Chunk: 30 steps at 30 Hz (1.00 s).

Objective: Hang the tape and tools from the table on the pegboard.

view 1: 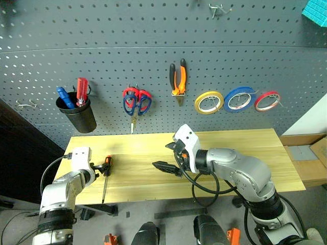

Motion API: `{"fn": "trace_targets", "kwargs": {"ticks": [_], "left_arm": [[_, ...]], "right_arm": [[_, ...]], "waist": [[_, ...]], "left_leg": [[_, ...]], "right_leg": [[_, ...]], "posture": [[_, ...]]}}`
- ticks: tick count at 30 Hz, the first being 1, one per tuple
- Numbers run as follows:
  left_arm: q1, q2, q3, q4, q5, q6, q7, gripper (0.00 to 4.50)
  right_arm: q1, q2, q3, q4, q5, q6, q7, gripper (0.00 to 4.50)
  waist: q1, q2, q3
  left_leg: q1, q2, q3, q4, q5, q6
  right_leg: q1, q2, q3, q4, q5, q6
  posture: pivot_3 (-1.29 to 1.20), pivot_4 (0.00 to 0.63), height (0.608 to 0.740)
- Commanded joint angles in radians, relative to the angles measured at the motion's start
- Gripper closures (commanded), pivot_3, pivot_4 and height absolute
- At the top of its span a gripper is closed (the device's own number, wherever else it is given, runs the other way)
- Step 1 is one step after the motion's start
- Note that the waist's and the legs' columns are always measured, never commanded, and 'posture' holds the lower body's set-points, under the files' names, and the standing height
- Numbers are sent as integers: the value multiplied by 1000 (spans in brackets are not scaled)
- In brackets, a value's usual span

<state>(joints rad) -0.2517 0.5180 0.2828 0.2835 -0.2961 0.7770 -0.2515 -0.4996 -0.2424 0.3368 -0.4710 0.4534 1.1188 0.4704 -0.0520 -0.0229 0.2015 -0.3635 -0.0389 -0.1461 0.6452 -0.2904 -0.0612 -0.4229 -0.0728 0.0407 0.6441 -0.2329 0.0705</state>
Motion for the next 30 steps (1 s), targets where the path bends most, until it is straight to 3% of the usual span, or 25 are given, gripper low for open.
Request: {"fn": "trace_targets", "kwargs": {"ticks": [1,7,8,14,18,26,30], "left_arm": [[-33,-6,-2,68,15,-4,-1,571],[-102,-43,-7,215,4,30,-17,571],[-108,-43,-17,229,10,24,-26,748],[-127,-43,-20,271,26,-29,-53,2451],[-52,-35,-18,118,39,-123,-68,3608],[231,-92,3,-347,95,-282,38,3606],[366,-99,-7,-613,213,-517,86,3606]], "right_arm": [[-17,5,-1,-55,16,9,-6,0],[-36,11,-15,-56,25,39,-14,0],[-38,11,-18,-57,27,43,-15,0],[-47,14,-33,-69,51,68,-17,0],[-46,9,-50,-76,53,46,-20,0],[-24,-45,-3,-77,-31,-253,56,0],[-21,-55,-39,-85,42,-301,150,0]], "waist": [[-5,0,5],[-6,1,17],[-6,1,18],[-8,2,18],[-9,1,18],[-12,1,17],[-5,-1,17]], "left_leg": [[0,0,0,0,0,0],[-1,0,0,0,0,0],[-1,0,0,0,0,0],[0,0,0,0,0,0],[-1,0,0,0,0,0],[-2,0,2,-1,-2,-2],[-2,1,2,0,-2,-2]], "right_leg": [[0,0,0,0,0,0],[-1,0,0,0,0,0],[-1,0,0,1,0,0],[0,0,0,1,0,0],[-1,0,0,0,0,0],[-3,-1,2,-2,0,0],[-2,-1,1,-2,0,0]], "posture": [[-52,242,740],[-68,258,740],[-72,257,740],[-82,247,740],[-95,230,740],[-76,204,740],[-54,186,740]]}}
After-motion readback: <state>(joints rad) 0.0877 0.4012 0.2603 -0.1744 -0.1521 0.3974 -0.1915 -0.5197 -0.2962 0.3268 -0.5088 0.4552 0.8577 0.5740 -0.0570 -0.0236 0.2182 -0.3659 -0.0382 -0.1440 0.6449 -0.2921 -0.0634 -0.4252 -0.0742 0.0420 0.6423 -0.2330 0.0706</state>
